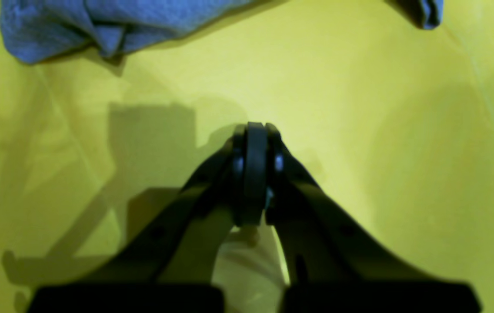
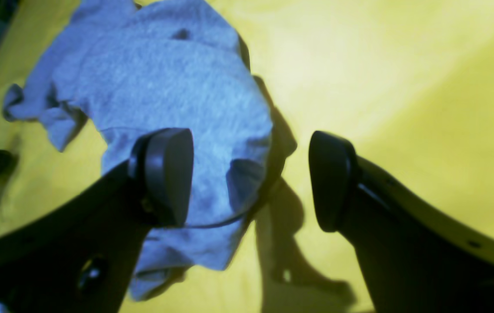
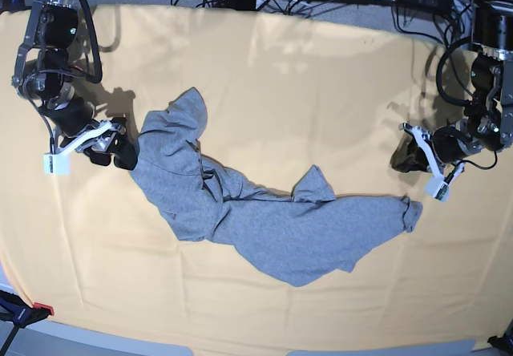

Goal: Layout the t-shirt on the table in an organized manner, then fold the t-shirt properly
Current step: 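Move both grippers down toward opposite ends of the grey t-shirt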

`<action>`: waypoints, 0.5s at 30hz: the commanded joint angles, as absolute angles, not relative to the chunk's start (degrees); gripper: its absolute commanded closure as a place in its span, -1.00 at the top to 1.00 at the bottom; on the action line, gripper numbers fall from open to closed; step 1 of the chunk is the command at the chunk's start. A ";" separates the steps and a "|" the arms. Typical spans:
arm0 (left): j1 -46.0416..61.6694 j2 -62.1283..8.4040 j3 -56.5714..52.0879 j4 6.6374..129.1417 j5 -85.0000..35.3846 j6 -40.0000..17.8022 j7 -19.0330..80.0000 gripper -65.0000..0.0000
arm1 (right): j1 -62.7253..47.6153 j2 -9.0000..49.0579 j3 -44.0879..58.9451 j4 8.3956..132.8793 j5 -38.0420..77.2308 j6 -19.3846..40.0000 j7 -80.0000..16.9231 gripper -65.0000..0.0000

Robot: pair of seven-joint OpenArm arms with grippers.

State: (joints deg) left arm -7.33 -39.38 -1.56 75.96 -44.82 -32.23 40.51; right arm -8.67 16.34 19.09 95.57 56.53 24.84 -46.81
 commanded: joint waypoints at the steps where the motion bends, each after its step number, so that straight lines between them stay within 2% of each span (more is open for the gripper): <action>1: -8.60 -40.56 -2.15 76.60 -45.80 -32.64 39.24 -1.00 | -7.86 17.15 19.51 95.48 58.46 25.80 -46.24 0.33; 8: -8.60 -38.35 -2.15 76.60 -45.76 -32.64 39.31 -1.00 | -6.76 17.12 19.49 90.59 66.28 32.18 -49.98 0.33; 15: -8.60 -35.51 -2.15 76.60 -45.76 -32.64 39.51 -1.00 | -6.63 17.15 19.49 90.59 65.87 32.69 -49.84 0.23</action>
State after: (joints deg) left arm -7.33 -34.57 -1.56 75.94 -44.69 -32.21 40.53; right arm -7.46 16.32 19.14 89.71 64.71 31.99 -51.09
